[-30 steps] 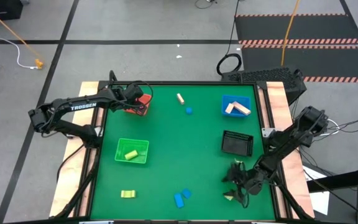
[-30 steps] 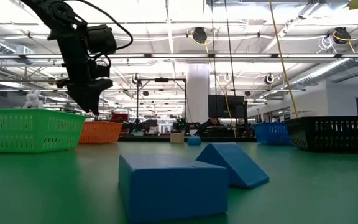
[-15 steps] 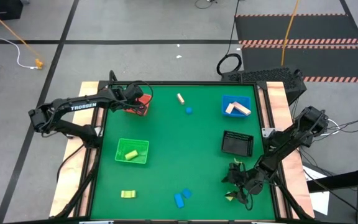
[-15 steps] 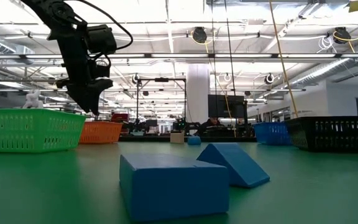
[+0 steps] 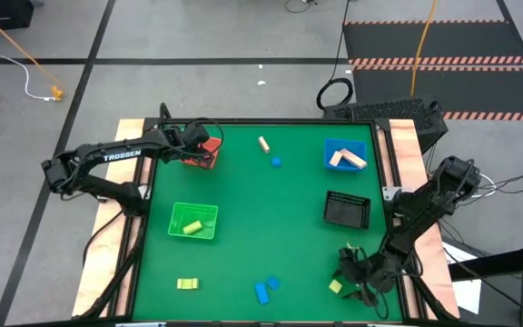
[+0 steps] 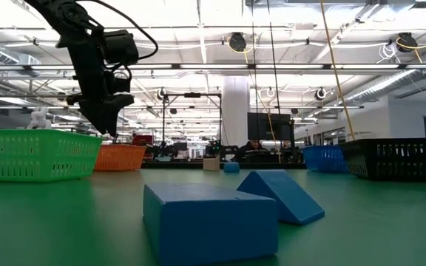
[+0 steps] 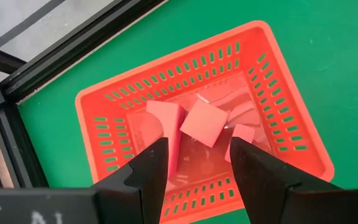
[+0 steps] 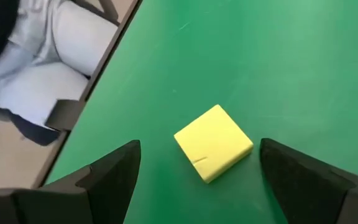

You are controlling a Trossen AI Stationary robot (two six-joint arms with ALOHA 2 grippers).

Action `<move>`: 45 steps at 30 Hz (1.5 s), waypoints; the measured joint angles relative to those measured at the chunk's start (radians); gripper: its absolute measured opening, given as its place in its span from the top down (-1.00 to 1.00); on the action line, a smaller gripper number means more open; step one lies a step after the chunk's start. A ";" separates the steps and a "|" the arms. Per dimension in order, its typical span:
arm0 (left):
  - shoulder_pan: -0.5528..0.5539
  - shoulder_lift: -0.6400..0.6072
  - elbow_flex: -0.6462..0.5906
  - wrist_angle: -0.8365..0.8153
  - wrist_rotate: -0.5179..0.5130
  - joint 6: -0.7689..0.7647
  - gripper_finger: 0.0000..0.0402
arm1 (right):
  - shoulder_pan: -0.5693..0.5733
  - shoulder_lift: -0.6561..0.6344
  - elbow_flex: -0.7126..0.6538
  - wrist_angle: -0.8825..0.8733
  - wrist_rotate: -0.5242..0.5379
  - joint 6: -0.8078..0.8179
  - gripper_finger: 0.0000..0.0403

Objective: Sort & place blocks by color
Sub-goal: Put the right green block into the green basket

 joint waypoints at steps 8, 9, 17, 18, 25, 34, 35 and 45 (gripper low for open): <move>0.000 0.000 0.000 0.000 0.000 -0.042 0.14 | 0.000 0.043 0.000 0.008 0.069 -0.193 -0.59; 0.000 0.000 0.000 0.000 0.000 -0.046 0.14 | 0.000 0.058 0.000 0.017 0.085 -0.213 -0.58; 0.000 0.000 0.000 0.003 0.000 -0.063 0.14 | -0.002 0.203 0.002 0.219 0.171 -0.325 -0.37; 0.000 0.000 0.000 0.006 0.000 -0.063 0.14 | -0.002 0.219 0.002 0.250 0.178 -0.325 -0.32; 0.000 0.000 0.000 0.010 0.000 -0.055 0.14 | -0.003 0.277 0.002 0.360 0.197 -0.281 0.23; 0.000 0.000 0.000 0.009 0.000 -0.063 0.14 | -0.011 0.258 0.000 0.376 0.214 -0.048 0.24; 0.000 0.000 0.000 0.009 0.000 -0.062 0.14 | -0.018 0.243 0.000 0.372 0.216 -0.033 0.24; -0.004 0.000 0.000 0.007 0.008 -0.060 0.14 | -0.192 -0.039 -0.002 0.285 0.342 -0.056 0.24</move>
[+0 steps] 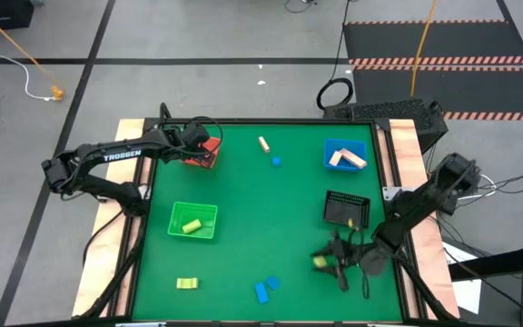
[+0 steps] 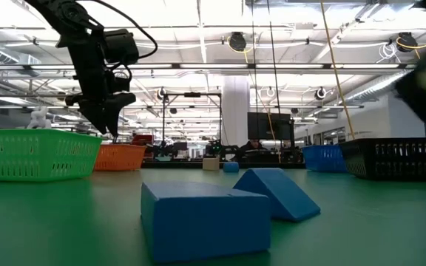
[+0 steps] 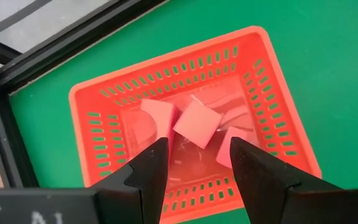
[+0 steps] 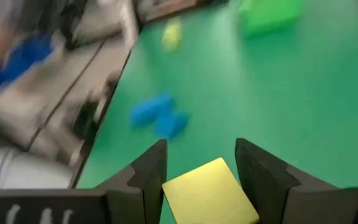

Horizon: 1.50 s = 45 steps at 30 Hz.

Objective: Sort & place blocks by color
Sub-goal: Put the right green block into the green basket

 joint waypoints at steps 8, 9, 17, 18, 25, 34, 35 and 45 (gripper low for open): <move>-0.059 0.000 0.000 -0.011 0.081 0.161 0.14 | -0.218 -0.132 0.001 0.008 0.035 -0.118 0.24; -0.077 0.000 0.000 -0.023 0.116 0.189 0.14 | -0.242 -0.132 0.001 0.008 0.034 -0.127 0.24; -0.296 -0.051 0.000 -0.061 0.193 0.240 0.14 | -0.368 -0.132 0.001 0.044 0.028 -0.232 0.24; -0.326 -0.061 0.000 -0.061 0.193 0.232 0.14 | -0.385 -0.130 0.001 0.065 0.026 -0.240 0.24; -0.492 -0.145 0.000 -0.053 0.112 0.027 0.14 | -0.521 -0.010 0.029 0.277 -0.173 -0.299 0.24; -0.574 -0.267 0.000 -0.053 -0.019 -0.186 0.14 | -0.601 0.301 0.315 0.344 -0.377 -0.456 0.24; -0.578 -0.280 0.000 -0.053 -0.026 -0.194 0.14 | -0.604 0.329 0.351 0.343 -0.390 -0.476 0.24; -0.605 -0.348 0.000 -0.052 -0.035 -0.224 0.14 | -0.612 0.582 0.671 0.344 -0.392 -0.580 0.24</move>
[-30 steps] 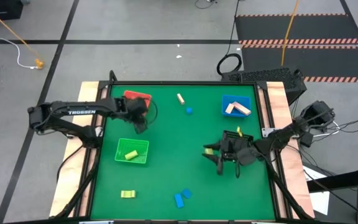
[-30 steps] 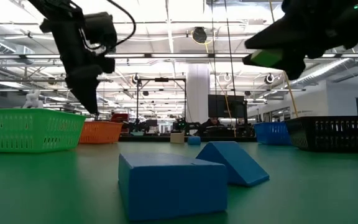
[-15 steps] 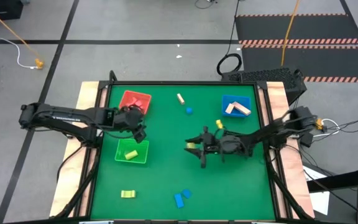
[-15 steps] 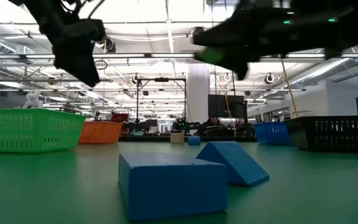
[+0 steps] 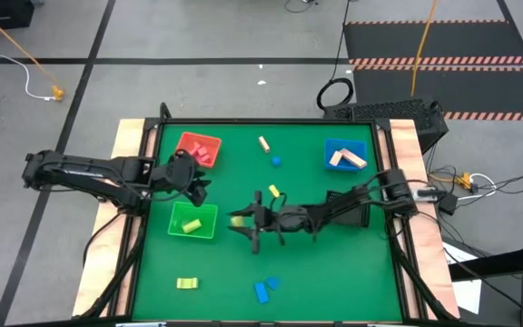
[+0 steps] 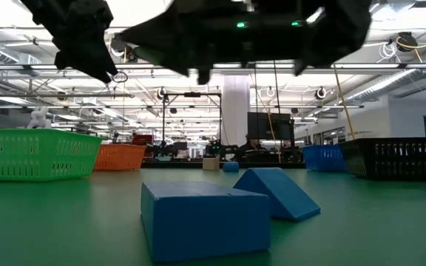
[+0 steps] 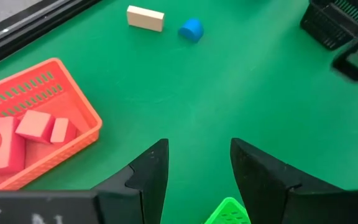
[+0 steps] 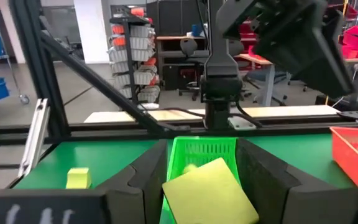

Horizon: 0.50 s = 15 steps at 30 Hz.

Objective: Sort & place blocks by color
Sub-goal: Put the right green block into the green basket

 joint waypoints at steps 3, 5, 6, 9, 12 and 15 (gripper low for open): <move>-0.008 -0.006 0.000 0.000 0.000 -0.006 0.14 | -0.003 0.067 0.085 -0.001 0.000 -0.002 0.24; -0.013 -0.006 0.000 0.000 0.000 -0.007 0.14 | -0.005 0.107 0.134 -0.002 0.000 -0.002 0.24; -0.017 -0.006 0.000 0.000 0.000 -0.007 0.14 | -0.007 0.125 0.156 -0.002 0.000 -0.002 0.24; -0.026 -0.006 0.000 0.000 0.000 -0.011 0.14 | -0.014 0.173 0.216 -0.001 0.000 -0.001 0.24; -0.035 -0.006 0.000 0.001 0.000 -0.017 0.14 | -0.020 0.220 0.271 -0.001 0.000 0.000 0.24; -0.045 -0.006 0.000 0.001 0.000 -0.027 0.14 | -0.024 0.258 0.313 -0.005 0.000 0.000 0.24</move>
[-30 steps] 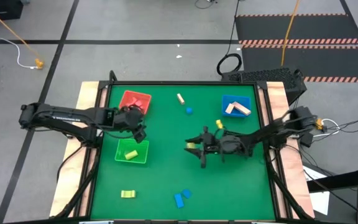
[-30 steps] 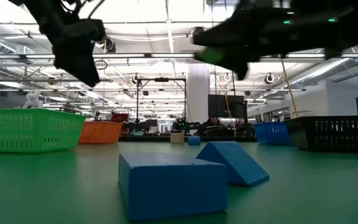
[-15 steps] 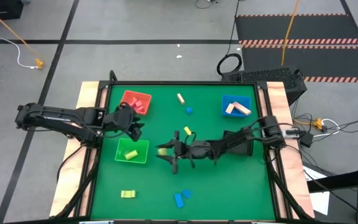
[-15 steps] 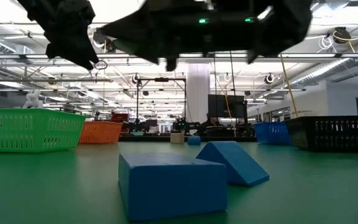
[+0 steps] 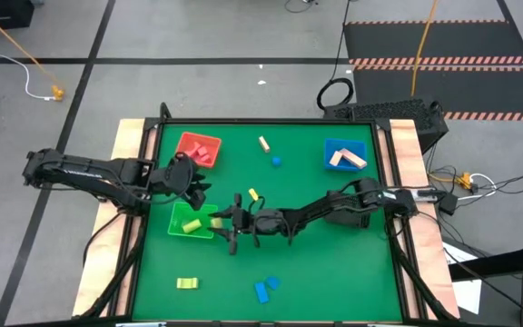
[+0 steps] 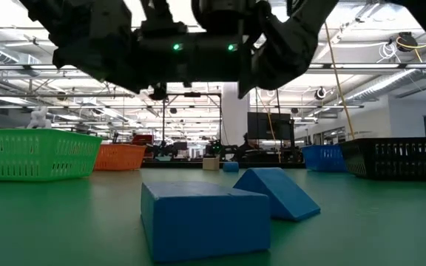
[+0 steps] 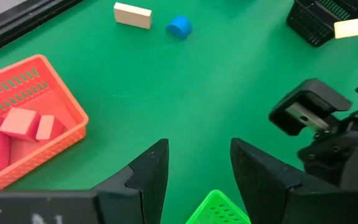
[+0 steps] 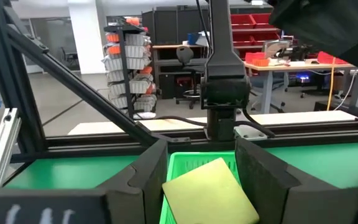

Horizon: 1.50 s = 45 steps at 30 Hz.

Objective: Sort & place blocks by color
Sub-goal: Put the right green block into the green basket

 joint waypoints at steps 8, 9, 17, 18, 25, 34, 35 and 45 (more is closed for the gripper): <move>-0.009 0.000 0.000 0.001 0.000 -0.006 0.14 | -0.024 0.021 0.029 0.007 0.003 0.000 0.19; -0.009 0.000 0.000 0.002 0.000 -0.006 0.14 | -0.030 0.021 0.029 0.006 0.003 0.001 0.17; -0.009 0.000 0.000 0.010 0.000 -0.009 0.14 | -0.076 0.021 0.029 -0.004 -0.030 0.101 0.21; -0.008 0.000 0.000 0.010 0.000 -0.010 0.14 | -0.080 0.021 0.029 -0.002 -0.046 0.115 0.21; -0.008 0.000 0.000 0.047 0.000 -0.006 0.14 | -0.082 0.021 0.029 0.029 -0.075 0.184 0.09; -0.008 0.001 0.000 0.066 0.000 0.005 0.14 | -0.079 0.019 0.108 -0.032 -0.078 0.220 0.01; -0.008 0.001 0.000 0.066 0.000 0.004 0.14 | -0.079 0.019 0.124 -0.057 -0.078 0.208 -0.02; -0.018 0.001 0.000 0.019 0.023 -0.011 0.14 | -0.056 -0.007 0.098 -0.181 -0.077 0.070 -0.13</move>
